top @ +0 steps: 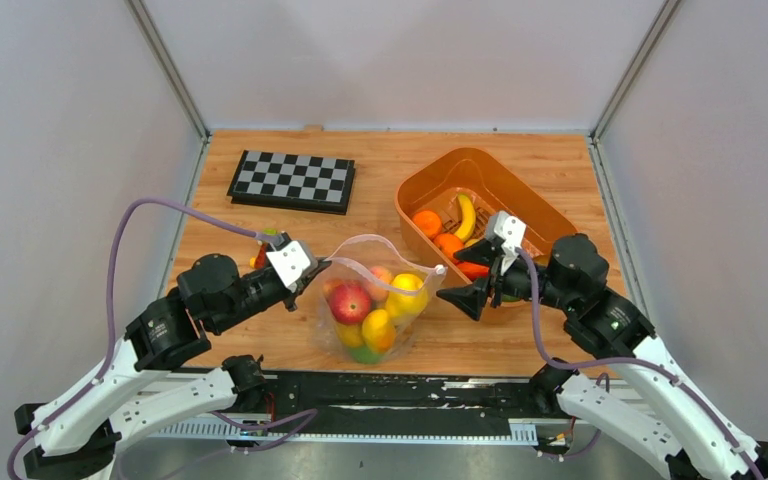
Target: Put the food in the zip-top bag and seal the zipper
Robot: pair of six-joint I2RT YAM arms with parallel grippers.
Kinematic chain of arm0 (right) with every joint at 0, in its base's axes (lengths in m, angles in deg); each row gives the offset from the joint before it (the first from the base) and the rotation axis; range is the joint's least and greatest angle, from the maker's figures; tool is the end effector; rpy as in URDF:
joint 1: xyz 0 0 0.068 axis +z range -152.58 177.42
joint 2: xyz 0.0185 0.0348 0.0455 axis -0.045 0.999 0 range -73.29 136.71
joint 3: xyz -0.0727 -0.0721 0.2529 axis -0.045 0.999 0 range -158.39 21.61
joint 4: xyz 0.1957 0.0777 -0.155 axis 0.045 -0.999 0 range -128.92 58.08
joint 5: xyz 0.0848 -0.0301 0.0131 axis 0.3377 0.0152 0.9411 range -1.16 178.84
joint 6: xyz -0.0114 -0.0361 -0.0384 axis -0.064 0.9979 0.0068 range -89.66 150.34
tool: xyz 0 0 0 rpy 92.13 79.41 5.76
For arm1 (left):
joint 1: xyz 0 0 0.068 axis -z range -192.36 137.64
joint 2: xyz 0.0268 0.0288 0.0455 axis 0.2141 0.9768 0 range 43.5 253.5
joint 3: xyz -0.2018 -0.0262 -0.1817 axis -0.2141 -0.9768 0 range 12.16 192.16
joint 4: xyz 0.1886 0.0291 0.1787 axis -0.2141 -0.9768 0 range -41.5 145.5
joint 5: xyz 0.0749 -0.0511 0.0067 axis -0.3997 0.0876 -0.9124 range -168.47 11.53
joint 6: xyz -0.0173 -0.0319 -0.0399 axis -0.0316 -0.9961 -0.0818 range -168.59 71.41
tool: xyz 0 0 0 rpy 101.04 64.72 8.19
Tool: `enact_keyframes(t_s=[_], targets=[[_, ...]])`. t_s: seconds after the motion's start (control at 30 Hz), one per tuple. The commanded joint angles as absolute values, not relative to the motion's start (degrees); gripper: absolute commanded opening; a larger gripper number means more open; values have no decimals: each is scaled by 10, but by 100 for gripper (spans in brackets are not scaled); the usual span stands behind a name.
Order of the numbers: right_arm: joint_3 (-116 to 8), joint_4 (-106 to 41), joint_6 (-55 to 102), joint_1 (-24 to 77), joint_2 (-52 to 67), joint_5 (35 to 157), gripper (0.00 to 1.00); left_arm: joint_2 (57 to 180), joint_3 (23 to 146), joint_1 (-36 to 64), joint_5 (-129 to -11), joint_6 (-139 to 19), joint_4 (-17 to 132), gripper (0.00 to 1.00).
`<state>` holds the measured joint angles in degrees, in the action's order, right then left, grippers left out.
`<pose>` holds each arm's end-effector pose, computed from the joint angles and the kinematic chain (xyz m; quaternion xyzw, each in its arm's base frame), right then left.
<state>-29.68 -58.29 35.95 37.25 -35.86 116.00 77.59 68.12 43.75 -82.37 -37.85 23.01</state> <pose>0.0948 0.1003 0.3681 -0.4283 0.6425 0.3540 0.5276 0.0656 -0.0933 0.3883 0.4055 0.6538 -0.2220 0.5990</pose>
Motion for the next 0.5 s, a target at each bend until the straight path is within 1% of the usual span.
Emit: enact_keyframes(t_s=[0.0, 0.13, 0.23, 0.33, 0.43, 0.47], targets=[[-269, -518, 333, 343, -340, 1215, 77, 774, 690, 436, -812, -383, 269, 0], [-239, -463, 331, 314, -330, 1310, 72, 773, 692, 436, -807, -382, 266, 0], [-232, -444, 352, 307, -322, 1343, 69, 775, 694, 436, -806, -379, 263, 0], [-225, -425, 364, 305, -305, 1371, 60, 775, 692, 436, -801, -382, 265, 0], [-227, -419, 375, 305, -287, 1392, 48, 776, 693, 436, -801, -383, 265, 0], [-224, -413, 377, 305, -282, 1397, 47, 776, 694, 436, -801, -383, 265, 0]])
